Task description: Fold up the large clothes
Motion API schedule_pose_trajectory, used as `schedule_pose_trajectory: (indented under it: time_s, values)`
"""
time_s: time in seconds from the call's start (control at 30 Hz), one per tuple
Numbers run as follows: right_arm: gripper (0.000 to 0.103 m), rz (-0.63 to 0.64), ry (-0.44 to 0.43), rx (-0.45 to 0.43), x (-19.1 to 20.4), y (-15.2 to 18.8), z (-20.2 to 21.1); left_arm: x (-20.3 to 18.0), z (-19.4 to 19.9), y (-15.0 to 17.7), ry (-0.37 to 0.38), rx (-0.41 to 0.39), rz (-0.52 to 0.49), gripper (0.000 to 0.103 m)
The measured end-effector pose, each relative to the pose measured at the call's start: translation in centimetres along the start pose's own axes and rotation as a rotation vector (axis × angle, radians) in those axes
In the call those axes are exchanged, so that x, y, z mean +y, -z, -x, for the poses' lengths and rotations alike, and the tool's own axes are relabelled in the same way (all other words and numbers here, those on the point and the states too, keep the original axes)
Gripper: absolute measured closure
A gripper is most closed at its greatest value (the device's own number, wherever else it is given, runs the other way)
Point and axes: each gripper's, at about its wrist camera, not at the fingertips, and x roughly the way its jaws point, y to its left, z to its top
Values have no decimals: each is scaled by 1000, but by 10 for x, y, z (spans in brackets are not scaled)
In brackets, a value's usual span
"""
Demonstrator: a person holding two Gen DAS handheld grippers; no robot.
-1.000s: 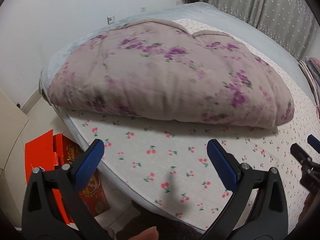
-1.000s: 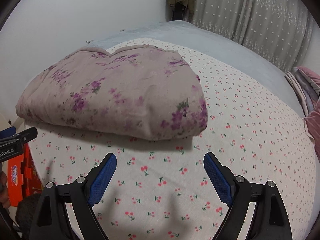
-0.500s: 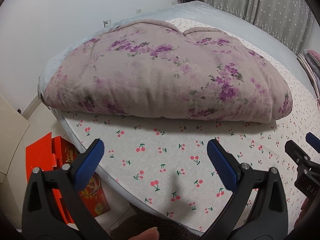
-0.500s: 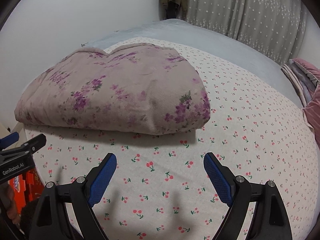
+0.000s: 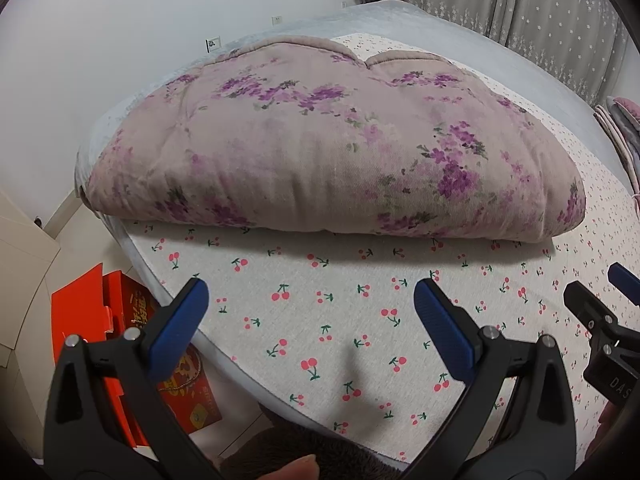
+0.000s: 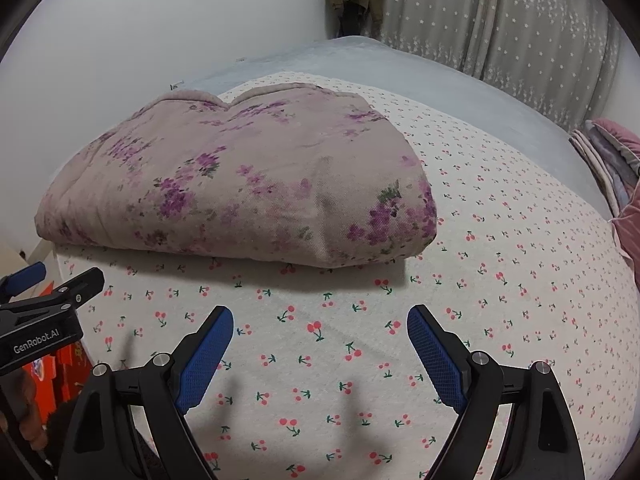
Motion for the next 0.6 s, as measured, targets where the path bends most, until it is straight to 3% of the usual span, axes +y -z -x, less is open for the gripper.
schedule_pose_trajectory:
  time_s: [0.6]
  values:
    - [13,5,-5,-4,3,0,2,-1,-2,0,7,8,-12,1]
